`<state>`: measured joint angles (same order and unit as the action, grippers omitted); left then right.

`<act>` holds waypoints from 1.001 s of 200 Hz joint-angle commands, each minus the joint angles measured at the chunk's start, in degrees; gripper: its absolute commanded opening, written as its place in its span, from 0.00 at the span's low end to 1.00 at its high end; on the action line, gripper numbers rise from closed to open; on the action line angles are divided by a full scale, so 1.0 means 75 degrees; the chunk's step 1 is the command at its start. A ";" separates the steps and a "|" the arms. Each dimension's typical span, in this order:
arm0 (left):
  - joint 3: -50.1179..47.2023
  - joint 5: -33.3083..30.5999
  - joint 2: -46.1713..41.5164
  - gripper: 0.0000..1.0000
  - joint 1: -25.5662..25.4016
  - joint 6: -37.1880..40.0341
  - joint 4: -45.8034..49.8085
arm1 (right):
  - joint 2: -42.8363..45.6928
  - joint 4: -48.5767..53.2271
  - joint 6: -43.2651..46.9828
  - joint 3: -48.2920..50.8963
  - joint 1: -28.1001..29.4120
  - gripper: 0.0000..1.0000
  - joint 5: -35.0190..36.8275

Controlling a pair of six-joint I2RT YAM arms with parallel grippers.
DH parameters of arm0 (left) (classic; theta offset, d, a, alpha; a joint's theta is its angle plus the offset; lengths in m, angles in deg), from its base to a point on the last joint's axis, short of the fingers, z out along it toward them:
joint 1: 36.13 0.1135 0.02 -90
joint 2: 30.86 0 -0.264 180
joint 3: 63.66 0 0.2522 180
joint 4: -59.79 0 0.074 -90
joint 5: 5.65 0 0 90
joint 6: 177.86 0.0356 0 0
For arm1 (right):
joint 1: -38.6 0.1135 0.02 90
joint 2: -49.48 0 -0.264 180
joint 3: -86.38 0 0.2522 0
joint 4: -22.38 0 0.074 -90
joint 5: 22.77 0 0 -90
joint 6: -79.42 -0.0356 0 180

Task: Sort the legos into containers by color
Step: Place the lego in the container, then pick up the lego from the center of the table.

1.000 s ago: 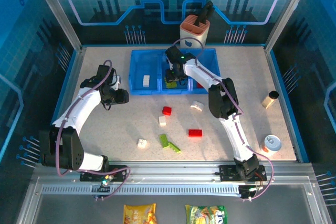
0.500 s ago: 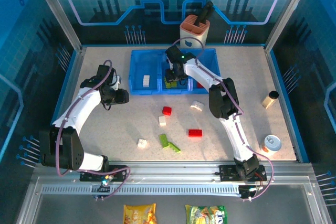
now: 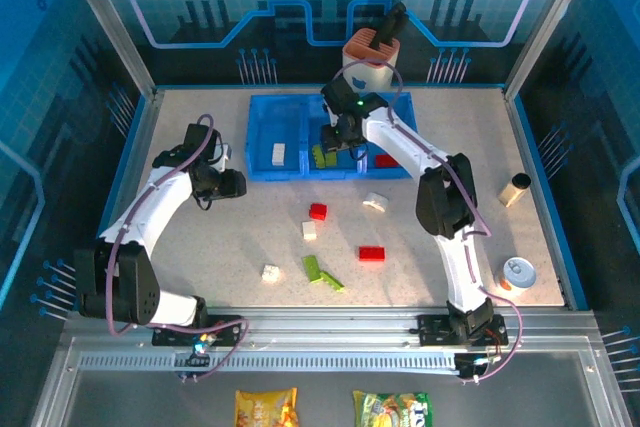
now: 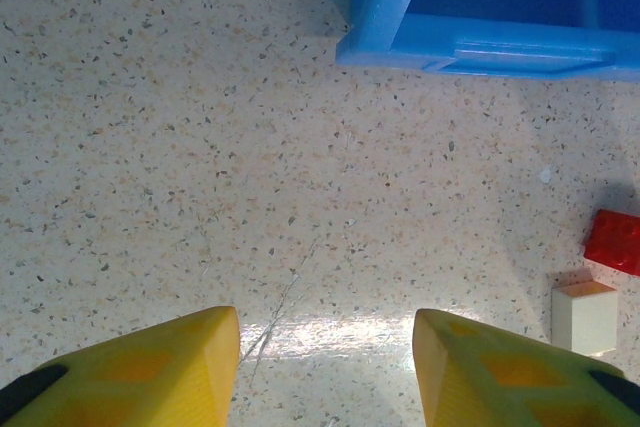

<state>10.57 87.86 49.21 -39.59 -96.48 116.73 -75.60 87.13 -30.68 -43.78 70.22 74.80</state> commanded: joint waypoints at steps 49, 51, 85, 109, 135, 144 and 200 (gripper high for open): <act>0.0000 0.0250 0.0000 0.50 0.0076 0.0103 0.0101 | 0.1795 -0.0155 -0.0587 0.2093 0.0186 0.43 0.0438; 0.0000 0.0248 -0.0001 0.50 0.0081 0.0100 0.0099 | 0.1841 -0.0168 -0.0583 0.2189 0.0181 0.43 0.0448; -0.0012 0.0308 0.0014 0.50 0.0075 0.0085 0.0094 | 0.2459 -0.0258 0.0082 0.3076 0.0184 0.44 0.0527; -0.0029 0.0307 0.0029 0.50 0.0081 0.0074 0.0091 | 0.2668 -0.0148 0.1065 0.3553 0.0175 0.42 0.1005; -0.0014 0.0307 0.0067 0.50 0.0075 0.0083 0.0097 | 0.2667 0.0171 0.2204 0.3821 0.0170 0.40 0.1491; -0.0012 0.0296 0.0074 0.50 0.0078 0.0084 0.0091 | 0.2630 0.0313 0.2538 0.3872 0.0179 0.40 0.1527; -0.0014 0.0250 0.0134 0.50 0.0078 0.0088 0.0102 | 0.2467 0.0260 0.3499 0.4531 -0.0056 0.50 0.1381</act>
<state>10.57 88.76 49.45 -39.59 -96.48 116.73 -56.80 88.18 -9.43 -11.74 71.05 85.27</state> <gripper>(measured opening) 0.502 0.486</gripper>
